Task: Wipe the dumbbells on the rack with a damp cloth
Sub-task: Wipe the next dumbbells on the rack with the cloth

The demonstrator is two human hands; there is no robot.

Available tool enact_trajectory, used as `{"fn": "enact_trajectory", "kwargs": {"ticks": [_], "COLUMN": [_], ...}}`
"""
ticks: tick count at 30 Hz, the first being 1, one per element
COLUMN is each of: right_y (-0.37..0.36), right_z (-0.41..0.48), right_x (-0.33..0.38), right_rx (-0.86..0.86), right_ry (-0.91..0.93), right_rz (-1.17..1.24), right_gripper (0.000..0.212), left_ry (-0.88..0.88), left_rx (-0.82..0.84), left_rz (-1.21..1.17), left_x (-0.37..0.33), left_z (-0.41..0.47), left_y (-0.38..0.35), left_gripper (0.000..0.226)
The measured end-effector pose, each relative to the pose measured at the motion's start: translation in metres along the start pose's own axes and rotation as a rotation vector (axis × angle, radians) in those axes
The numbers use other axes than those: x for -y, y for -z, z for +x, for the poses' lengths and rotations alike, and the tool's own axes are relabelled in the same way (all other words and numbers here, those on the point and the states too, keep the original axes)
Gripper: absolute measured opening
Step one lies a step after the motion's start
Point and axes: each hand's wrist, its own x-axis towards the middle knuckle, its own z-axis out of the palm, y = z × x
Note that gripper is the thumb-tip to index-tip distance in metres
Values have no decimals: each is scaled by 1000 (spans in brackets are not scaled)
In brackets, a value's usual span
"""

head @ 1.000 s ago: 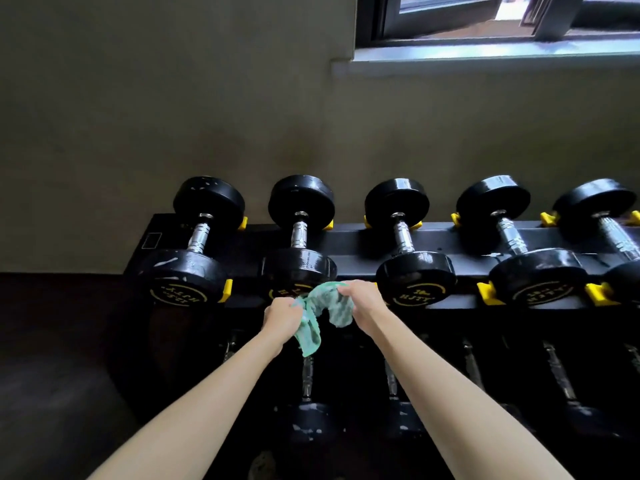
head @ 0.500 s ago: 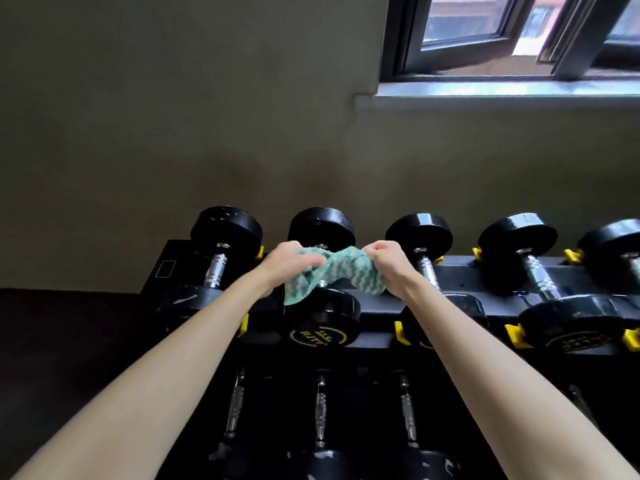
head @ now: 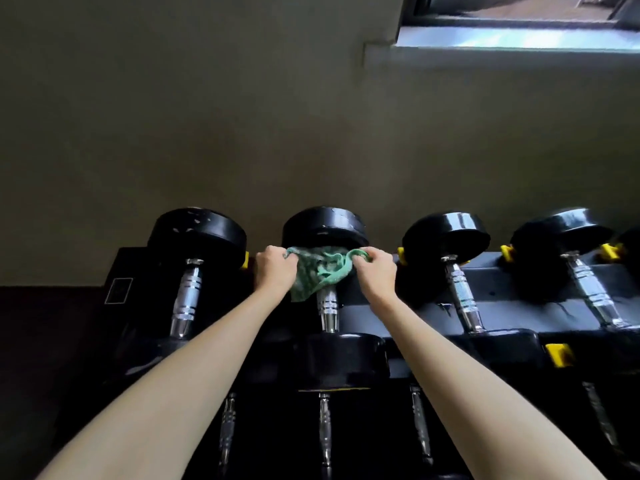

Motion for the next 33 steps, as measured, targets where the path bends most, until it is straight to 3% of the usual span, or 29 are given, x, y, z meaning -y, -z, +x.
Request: {"fn": "enact_trajectory", "kwargs": {"ticks": [3, 4, 7, 9, 13, 18, 25, 27, 33], "right_y": [-18, -20, -14, -10, -10, 0, 13, 19, 24], "right_z": [6, 8, 9, 9, 14, 6, -15, -22, -38], "right_x": [-1, 1, 7, 4, -1, 1, -11, -9, 14], "right_rx": [8, 50, 237, 335, 370, 452, 568, 612, 690], "right_ry": [-319, -393, -468, -403, -297, -286, -328, -296, -139], "right_rz": [226, 307, 471, 435, 186, 66, -91, -184, -519], "right_gripper": [20, 19, 18, 12, 37, 36, 9, 15, 25], "left_ry": [311, 401, 417, 384, 299, 279, 222, 197, 78], "left_rx": [187, 275, 453, 488, 522, 580, 680, 691, 739], "left_rz": [-538, -692, -815, -771, -575, -482, -265, -150, 156], "left_x": [0, -5, -15, -17, -7, -2, 6, 9, 3], "left_z": [1, -1, 0, 2, 2, -9, -28, -36, -56], "left_y": [-18, -21, -23, -23, -26, -18, -10, -6, 9], "left_gripper": [13, 14, 23, 25, 22, 22, 25, 17, 28]}}
